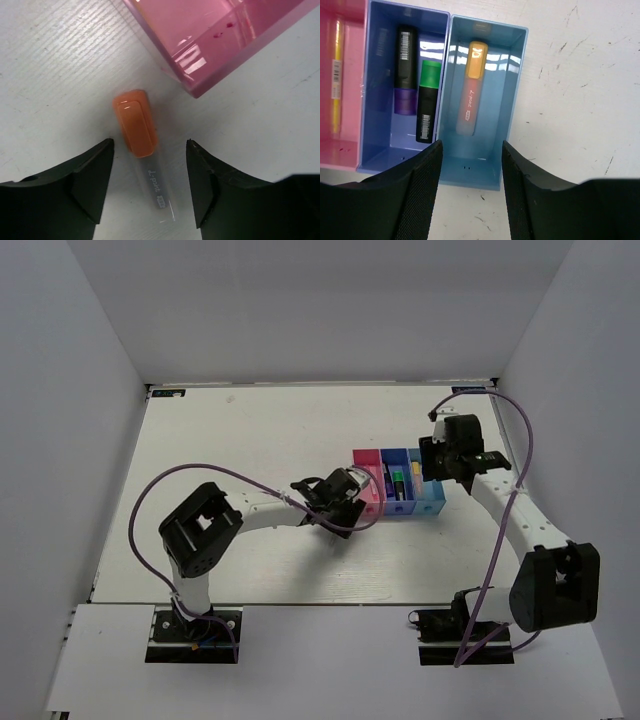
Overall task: Sort the stationery into containers
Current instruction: Pick up the stationery from the center of the board.
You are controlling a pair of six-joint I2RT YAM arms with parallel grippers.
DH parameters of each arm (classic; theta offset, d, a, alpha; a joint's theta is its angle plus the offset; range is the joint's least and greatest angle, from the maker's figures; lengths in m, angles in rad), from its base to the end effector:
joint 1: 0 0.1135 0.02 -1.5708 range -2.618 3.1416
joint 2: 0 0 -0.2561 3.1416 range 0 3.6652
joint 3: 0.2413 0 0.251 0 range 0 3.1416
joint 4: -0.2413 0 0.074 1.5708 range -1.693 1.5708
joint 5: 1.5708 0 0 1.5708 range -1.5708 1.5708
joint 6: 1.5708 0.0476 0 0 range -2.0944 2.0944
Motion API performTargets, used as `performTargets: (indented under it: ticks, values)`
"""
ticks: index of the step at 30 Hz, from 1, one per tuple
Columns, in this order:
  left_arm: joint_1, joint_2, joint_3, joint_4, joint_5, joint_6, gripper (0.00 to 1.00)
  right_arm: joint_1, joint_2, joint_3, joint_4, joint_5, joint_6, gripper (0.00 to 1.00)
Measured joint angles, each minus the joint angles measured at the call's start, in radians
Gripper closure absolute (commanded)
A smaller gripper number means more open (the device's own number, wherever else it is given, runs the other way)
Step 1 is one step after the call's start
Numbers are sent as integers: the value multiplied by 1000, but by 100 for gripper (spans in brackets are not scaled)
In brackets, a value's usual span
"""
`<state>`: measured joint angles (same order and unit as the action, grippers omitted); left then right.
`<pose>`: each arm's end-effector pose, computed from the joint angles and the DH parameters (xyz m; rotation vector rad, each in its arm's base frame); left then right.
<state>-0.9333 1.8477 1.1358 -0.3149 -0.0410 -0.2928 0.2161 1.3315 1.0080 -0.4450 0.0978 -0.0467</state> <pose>0.2257 -0.3015 0.1420 0.8193 2.5182 -0.3806 0.2908 0.0591 0.2573 -0.2578 2.3206 -0.0301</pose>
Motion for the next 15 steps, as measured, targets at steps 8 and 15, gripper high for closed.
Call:
performTargets:
  ticks: [8,15]
  values:
    - [-44,8,0,-29,-154,-9,64,-63,-72,-37,2,-64,40,46]
    - [-72,-10,-23,-49,-249,-30,90,-113,-136,-75,1,-129,63,44]
